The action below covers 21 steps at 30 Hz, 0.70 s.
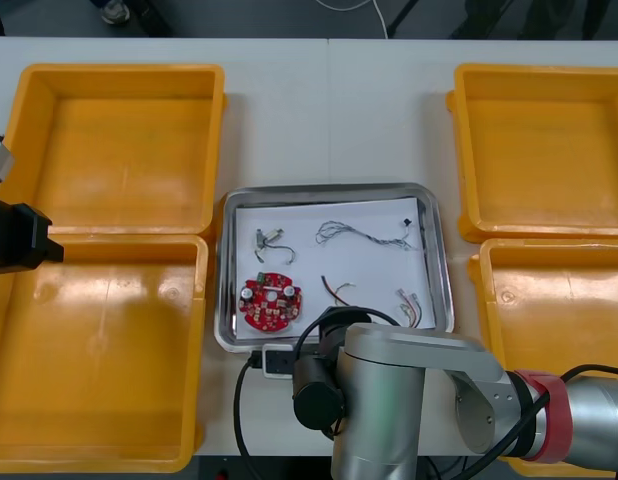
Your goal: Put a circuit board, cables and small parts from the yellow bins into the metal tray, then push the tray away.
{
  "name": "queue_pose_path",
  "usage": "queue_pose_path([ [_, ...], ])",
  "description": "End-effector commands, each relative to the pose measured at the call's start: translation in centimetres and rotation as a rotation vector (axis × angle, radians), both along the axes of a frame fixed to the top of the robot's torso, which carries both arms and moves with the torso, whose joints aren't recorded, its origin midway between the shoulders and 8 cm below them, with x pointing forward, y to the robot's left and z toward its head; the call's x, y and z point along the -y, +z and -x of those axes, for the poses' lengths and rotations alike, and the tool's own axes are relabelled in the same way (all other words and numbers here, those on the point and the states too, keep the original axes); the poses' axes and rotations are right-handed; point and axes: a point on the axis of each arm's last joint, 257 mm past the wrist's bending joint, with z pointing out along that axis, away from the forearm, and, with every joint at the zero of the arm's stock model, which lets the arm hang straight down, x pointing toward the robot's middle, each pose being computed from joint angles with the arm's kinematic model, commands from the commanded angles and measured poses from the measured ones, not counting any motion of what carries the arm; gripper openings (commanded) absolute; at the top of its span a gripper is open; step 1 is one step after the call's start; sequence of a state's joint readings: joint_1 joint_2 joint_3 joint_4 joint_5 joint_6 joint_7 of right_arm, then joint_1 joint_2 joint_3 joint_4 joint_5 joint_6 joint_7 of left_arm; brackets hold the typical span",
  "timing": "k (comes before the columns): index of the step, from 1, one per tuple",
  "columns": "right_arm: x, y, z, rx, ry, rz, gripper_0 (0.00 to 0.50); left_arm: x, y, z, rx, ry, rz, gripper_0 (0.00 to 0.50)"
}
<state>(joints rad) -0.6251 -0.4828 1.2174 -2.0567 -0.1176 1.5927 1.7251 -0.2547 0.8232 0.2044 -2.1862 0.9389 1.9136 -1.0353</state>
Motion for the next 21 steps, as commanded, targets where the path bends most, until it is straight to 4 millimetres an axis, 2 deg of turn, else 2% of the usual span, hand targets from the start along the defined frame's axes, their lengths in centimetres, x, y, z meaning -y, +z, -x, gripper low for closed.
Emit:
queue_pose_path([
  [1, -1.3, 1.3, -0.7, 0.032, -0.006, -0.047, 0.0, -1.5, 1.4, 0.3, 0.025, 0.041, -0.028, 0.5],
  [21, 0.2, 5.4, -5.6, 0.164, -0.027, -0.049, 0.0, -1.5, 1.4, 0.3, 0.025, 0.041, -0.028, 0.5],
])
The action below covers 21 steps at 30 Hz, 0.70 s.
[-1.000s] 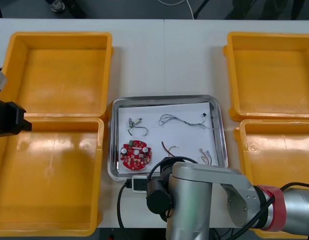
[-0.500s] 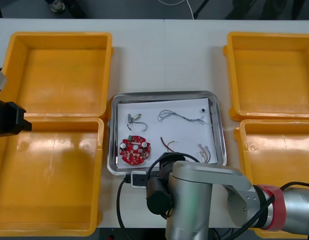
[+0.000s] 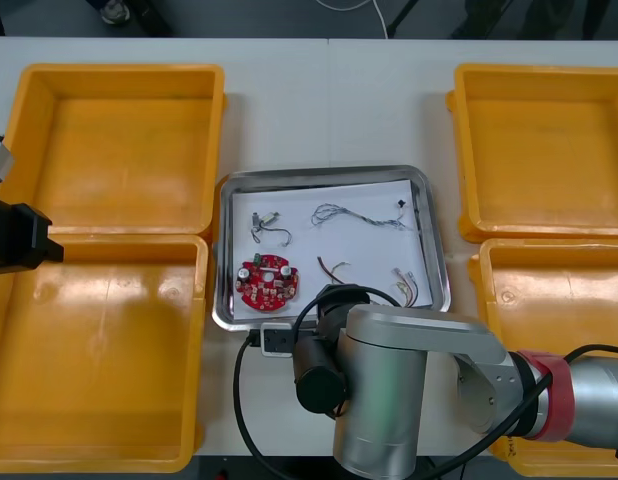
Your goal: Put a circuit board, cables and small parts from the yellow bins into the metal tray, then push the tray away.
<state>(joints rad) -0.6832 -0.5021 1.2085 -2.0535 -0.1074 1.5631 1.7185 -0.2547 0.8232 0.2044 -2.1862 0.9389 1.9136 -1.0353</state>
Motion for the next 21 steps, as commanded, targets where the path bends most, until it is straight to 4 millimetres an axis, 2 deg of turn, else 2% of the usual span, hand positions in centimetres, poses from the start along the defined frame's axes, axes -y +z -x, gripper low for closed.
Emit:
queue_pose_path([
  [1, 0.6, 3.2, -3.1, 0.092, -0.038, -0.036, 0.0, -1.5, 1.4, 0.3, 0.025, 0.041, -0.028, 0.5],
  [11, 1.5, 4.3, -4.9, 0.132, -0.059, -0.052, 0.0, -1.5, 1.4, 0.3, 0.025, 0.041, -0.028, 0.5],
  [21, 0.3, 4.9, -8.2, 0.167, -0.075, -0.091, 0.0, -1.5, 1.4, 0.3, 0.025, 0.041, -0.028, 0.5],
])
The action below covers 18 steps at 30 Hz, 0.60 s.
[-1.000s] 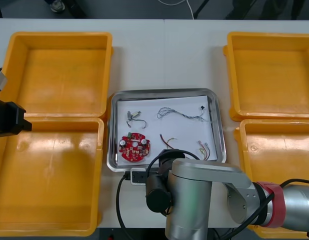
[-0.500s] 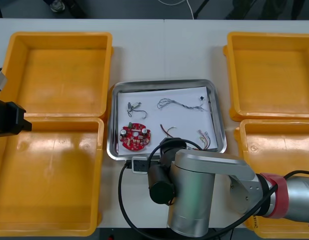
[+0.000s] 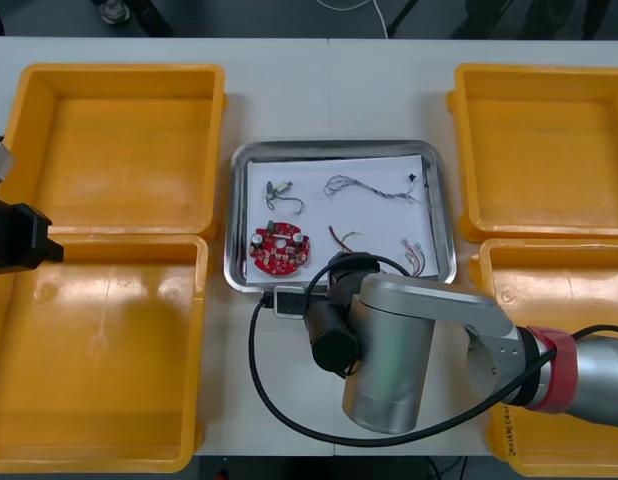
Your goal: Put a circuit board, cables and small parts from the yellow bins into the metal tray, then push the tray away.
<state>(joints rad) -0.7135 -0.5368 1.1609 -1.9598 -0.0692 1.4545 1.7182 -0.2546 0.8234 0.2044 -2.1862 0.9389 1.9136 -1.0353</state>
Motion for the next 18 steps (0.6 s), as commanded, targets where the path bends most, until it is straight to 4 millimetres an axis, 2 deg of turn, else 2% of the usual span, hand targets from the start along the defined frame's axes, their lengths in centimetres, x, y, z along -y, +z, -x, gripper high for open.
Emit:
queue_pose_path([
  [1, -1.4, 3.7, -3.2, 0.079, -0.029, -0.079, 0.0, -1.5, 1.4, 0.3, 0.025, 0.041, -0.027, 0.5],
  [18, -2.7, 5.5, -6.8, 0.15, 0.002, -0.11, 0.0, -1.5, 1.4, 0.3, 0.025, 0.041, -0.027, 0.5],
])
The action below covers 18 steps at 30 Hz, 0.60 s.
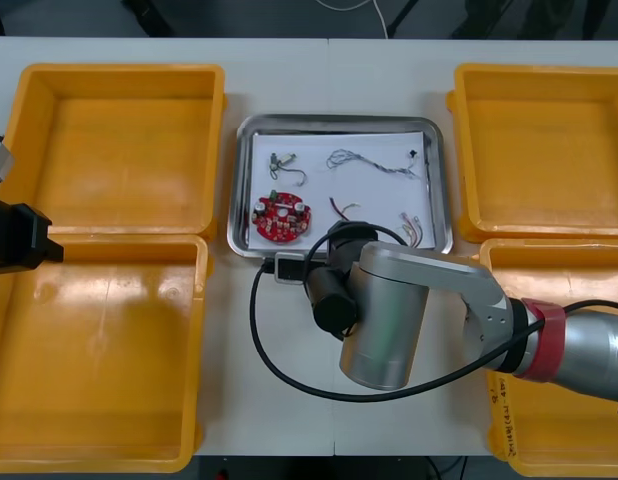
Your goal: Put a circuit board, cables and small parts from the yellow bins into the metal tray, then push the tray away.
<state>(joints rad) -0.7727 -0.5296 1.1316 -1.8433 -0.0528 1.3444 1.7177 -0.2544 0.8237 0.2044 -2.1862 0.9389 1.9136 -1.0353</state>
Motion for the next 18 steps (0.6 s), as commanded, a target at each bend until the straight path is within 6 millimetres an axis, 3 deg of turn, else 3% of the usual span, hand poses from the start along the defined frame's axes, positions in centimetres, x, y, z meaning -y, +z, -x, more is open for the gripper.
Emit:
queue_pose_path([
  [1, -2.6, 3.5, -2.3, 0.069, 0.01, -0.098, 0.0, -1.5, 1.4, 0.3, 0.025, 0.041, -0.027, 0.5],
  [8, -3.9, 3.7, -4.3, 0.109, 0.069, -0.167, 0.0, -1.5, 1.4, 0.3, 0.025, 0.041, -0.027, 0.5],
  [18, -4.1, 4.1, -5.8, 0.159, 0.112, -0.183, 0.0, -1.5, 1.4, 0.3, 0.025, 0.041, -0.027, 0.5],
])
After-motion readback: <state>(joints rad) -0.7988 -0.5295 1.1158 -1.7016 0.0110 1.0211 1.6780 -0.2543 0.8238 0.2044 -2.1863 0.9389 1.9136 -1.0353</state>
